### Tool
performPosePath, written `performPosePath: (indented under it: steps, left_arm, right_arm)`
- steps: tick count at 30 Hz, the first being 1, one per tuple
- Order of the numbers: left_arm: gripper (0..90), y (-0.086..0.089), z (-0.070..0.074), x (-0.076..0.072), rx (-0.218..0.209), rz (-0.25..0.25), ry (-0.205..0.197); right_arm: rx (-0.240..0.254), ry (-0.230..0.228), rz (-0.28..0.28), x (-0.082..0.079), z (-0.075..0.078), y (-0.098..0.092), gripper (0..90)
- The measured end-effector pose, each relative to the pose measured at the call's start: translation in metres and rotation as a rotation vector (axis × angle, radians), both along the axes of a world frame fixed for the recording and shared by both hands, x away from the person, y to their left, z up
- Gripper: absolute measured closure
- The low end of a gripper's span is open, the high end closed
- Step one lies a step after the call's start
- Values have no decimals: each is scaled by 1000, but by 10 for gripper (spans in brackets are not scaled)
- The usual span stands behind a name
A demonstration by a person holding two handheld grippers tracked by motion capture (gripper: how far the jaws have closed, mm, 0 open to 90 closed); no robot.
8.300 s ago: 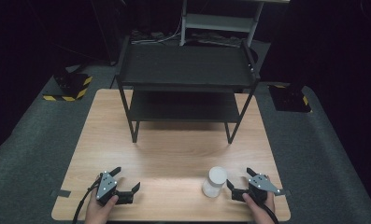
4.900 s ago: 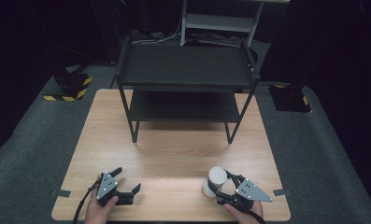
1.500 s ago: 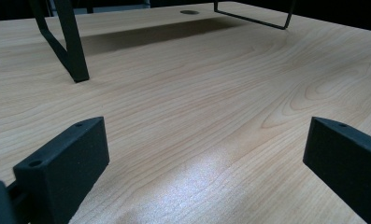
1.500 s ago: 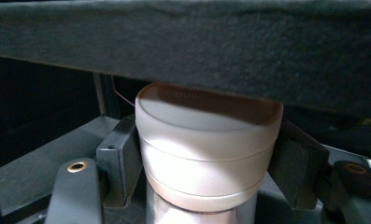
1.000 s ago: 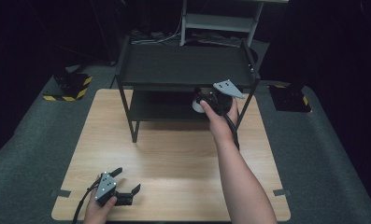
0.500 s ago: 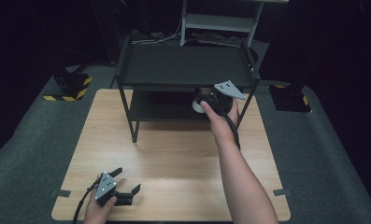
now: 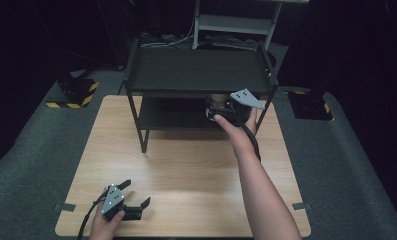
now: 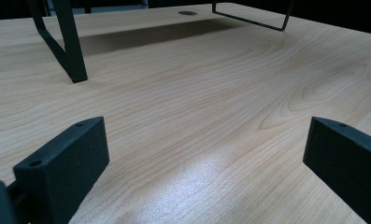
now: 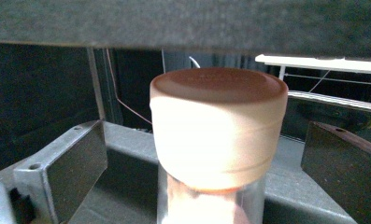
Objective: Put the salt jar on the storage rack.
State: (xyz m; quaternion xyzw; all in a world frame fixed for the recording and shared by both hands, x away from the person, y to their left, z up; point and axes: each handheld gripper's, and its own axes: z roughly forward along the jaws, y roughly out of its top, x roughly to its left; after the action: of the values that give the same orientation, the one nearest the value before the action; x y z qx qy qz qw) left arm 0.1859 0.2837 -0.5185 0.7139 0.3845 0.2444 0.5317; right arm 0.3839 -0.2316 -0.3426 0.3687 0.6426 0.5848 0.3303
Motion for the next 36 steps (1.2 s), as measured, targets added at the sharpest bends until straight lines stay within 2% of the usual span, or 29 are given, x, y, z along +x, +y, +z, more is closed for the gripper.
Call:
performPosePath:
  steps: [10,19,26,36]
  left_arm:
    - [5,-1,-1,0,-1,2,-2]
    - [4,-1,0,0,2,0,-1]
    - [5,-1,0,0,4,0,-1]
    - [5,-1,0,0,5,0,0]
  right_arm:
    - [-2,-19,44,-19,-8,-16,3]
    - [1,-41,94,-48,-28,-37,3]
    - [27,-54,132,-71,-45,-52,3]
    - [24,-58,159,-99,-66,-67,3]
